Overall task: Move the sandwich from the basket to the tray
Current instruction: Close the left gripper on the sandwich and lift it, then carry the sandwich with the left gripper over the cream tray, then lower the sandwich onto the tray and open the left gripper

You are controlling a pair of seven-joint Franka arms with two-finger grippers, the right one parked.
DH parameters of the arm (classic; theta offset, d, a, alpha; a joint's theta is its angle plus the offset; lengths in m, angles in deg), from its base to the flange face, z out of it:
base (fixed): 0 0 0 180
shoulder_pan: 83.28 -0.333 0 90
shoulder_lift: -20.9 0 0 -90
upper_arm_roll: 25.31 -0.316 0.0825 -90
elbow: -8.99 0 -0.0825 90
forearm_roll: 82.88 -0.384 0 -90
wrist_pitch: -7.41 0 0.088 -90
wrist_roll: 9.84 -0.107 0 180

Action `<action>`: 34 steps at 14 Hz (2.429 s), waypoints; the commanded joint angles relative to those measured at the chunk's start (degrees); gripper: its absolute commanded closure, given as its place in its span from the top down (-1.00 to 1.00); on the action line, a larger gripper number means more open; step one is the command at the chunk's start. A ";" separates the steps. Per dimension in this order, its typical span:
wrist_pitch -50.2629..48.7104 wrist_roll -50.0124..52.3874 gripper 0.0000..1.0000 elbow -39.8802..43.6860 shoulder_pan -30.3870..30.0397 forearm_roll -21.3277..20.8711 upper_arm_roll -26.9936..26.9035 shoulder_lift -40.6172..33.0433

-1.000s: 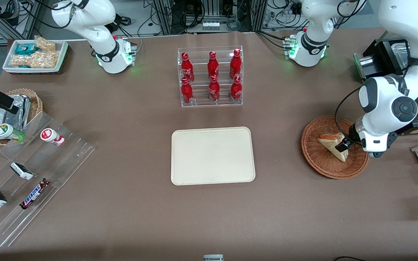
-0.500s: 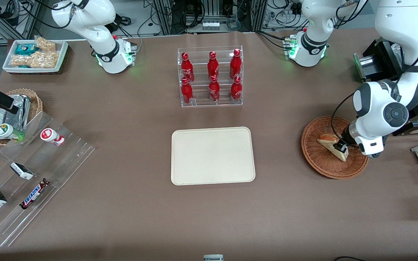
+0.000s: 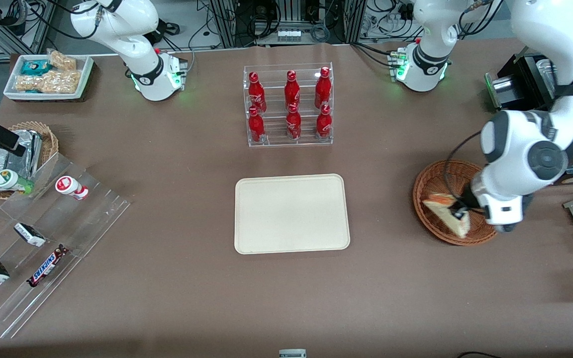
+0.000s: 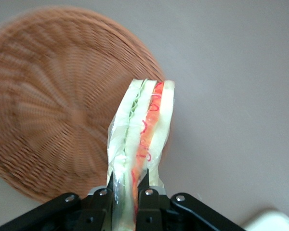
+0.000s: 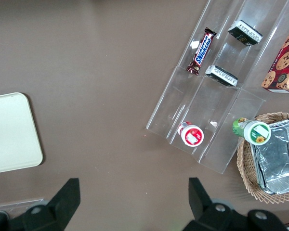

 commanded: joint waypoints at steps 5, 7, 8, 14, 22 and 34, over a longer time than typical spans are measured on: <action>-0.85 -0.57 -0.93 17.13 15.16 -0.41 5.24 14.27; -0.94 -2.23 -0.94 22.94 20.18 -4.70 5.32 19.90; -0.94 -1.81 -0.94 26.19 23.34 -5.24 5.32 22.37; -5.50 2.24 -0.94 42.21 34.26 -7.27 4.44 33.63; -6.30 1.63 -0.87 40.73 35.76 -9.64 4.44 34.61; -16.55 3.83 1.00 39.85 34.27 -9.90 4.27 20.65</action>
